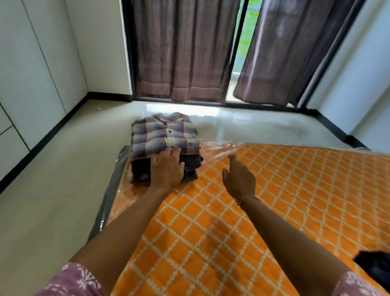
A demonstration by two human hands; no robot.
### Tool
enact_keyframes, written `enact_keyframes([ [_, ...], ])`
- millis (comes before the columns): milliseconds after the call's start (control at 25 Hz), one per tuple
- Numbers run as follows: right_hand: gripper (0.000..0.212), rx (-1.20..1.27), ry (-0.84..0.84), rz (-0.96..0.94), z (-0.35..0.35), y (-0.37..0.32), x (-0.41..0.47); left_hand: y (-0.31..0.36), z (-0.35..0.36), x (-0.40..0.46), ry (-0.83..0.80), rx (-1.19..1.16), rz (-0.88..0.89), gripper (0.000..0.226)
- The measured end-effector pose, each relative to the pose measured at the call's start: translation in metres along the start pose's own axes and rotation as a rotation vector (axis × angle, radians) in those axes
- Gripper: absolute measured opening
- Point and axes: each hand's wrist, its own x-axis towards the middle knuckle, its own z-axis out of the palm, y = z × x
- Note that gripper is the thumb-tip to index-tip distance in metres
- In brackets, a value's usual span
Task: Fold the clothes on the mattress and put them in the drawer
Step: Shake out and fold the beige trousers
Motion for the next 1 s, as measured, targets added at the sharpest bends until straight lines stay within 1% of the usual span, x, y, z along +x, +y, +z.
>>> enact_keyframes([
  [120,0.044,-0.12,-0.021,0.006,-0.032,0.044,-0.053,0.058,0.002,-0.042,-0.063,0.033,0.083,0.047],
  [240,0.039,-0.238,0.004,0.025,-0.073,0.107,-0.098,0.129,0.01,-0.074,-0.136,-0.155,0.079,0.046],
  [320,0.036,-0.291,0.033,0.056,-0.097,0.149,-0.12,0.178,0.019,-0.089,-0.162,-0.216,0.103,0.046],
  [520,0.031,-0.396,0.076,0.251,-0.15,0.275,-0.174,0.31,0.058,-0.127,-0.278,-0.264,0.263,0.048],
  [600,0.029,-0.447,0.099,0.316,-0.158,0.322,-0.196,0.355,0.082,-0.144,-0.343,-0.285,0.313,0.047],
  [680,0.027,-0.444,0.113,0.403,-0.162,0.366,-0.214,0.393,0.105,-0.159,-0.402,-0.292,0.367,0.046],
  [760,0.027,-0.433,0.096,0.541,-0.168,0.417,-0.23,0.434,0.132,-0.171,-0.442,-0.277,0.446,0.044],
  [800,0.026,-0.43,0.089,0.608,-0.171,0.437,-0.238,0.451,0.142,-0.176,-0.445,-0.258,0.498,0.043],
  [880,0.02,-0.451,0.079,0.725,-0.177,0.48,-0.256,0.499,0.166,-0.19,-0.424,-0.212,0.699,0.041],
  [960,0.02,-0.497,0.046,0.787,-0.179,0.514,-0.276,0.551,0.184,-0.212,-0.369,-0.19,1.009,0.041],
  [1000,0.027,-0.514,0.038,0.816,-0.179,0.529,-0.287,0.577,0.191,-0.226,-0.343,-0.18,1.16,0.042],
])
